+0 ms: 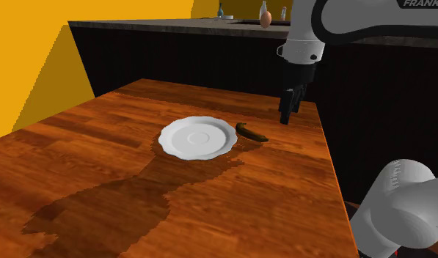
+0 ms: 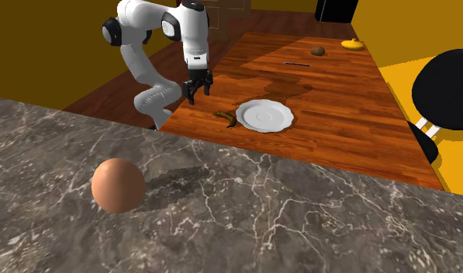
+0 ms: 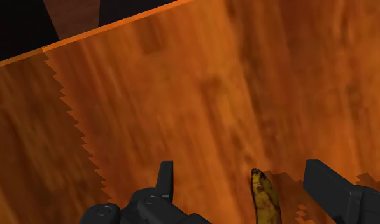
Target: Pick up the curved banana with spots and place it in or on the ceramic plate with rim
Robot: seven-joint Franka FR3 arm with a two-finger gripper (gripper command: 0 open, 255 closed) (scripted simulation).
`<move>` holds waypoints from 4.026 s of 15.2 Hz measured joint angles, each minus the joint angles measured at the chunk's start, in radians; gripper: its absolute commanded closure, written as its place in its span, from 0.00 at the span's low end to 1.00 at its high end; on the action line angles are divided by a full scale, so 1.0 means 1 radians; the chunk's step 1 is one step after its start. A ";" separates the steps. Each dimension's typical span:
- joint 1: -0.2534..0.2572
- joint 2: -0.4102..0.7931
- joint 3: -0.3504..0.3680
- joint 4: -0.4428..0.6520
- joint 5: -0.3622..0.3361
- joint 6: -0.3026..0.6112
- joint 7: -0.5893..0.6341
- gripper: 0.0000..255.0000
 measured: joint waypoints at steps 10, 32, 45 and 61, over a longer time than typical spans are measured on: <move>0.029 0.249 0.073 0.117 0.042 0.157 0.051 0.00; 0.036 0.304 0.092 0.051 0.049 0.285 0.061 1.00; 0.034 0.306 0.088 0.160 0.046 0.178 0.064 1.00; 0.064 0.555 0.181 0.543 0.027 0.046 0.205 1.00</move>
